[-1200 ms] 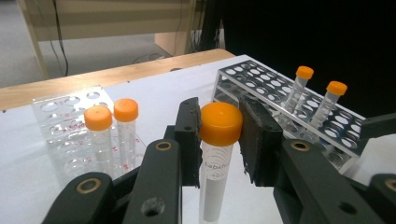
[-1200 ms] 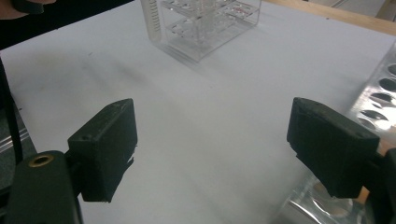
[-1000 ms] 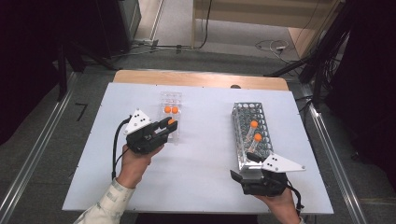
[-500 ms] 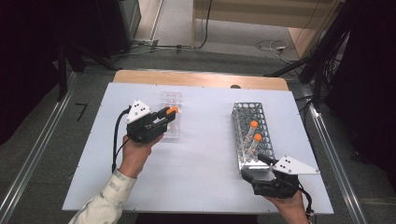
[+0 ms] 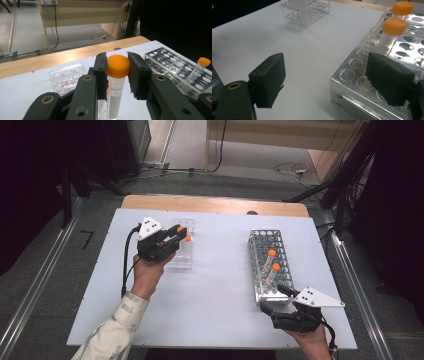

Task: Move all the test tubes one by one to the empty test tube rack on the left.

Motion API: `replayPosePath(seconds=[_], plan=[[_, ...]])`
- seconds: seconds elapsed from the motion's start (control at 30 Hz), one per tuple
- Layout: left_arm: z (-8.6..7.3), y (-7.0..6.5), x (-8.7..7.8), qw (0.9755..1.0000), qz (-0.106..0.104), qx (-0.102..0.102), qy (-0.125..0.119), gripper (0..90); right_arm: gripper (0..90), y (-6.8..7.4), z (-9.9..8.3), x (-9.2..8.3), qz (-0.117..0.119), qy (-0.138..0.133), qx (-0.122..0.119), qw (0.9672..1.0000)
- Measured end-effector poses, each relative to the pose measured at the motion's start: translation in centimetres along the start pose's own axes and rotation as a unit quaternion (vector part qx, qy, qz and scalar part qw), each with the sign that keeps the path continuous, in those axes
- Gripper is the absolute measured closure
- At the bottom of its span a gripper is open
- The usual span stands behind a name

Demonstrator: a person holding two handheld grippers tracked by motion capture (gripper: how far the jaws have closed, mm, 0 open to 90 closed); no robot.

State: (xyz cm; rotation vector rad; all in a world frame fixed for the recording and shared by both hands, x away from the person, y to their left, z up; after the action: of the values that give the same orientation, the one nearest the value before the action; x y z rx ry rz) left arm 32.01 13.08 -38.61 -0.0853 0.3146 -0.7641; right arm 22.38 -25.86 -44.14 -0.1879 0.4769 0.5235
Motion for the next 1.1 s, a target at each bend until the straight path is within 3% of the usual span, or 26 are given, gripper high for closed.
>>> replayPosePath(seconds=[0.37,1.1], plan=[[-0.4,-0.1,1.1,0.9997,0.013,0.02,0.007,70.5,14.9,-0.1,0.0,-0.1,-0.002,-0.001,0.0,1.0],[-2.8,0.2,2.1,0.9987,0.027,0.022,0.037,70.3,15.0,0.0,0.0,-0.1,-0.001,-0.002,-0.001,1.0]])
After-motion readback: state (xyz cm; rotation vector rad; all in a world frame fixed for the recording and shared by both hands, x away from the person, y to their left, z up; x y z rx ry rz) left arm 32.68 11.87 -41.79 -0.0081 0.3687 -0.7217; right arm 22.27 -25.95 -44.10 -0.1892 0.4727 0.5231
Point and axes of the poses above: each handheld gripper's, and its own axes: x roughly forward along the jaws, z roughly out of its top, y roughly to its left, the point moved 1 cm from there along x, roughly forward along the jaws, and after that the axes turned 15 degrees about -z, right-handed, at the moved point
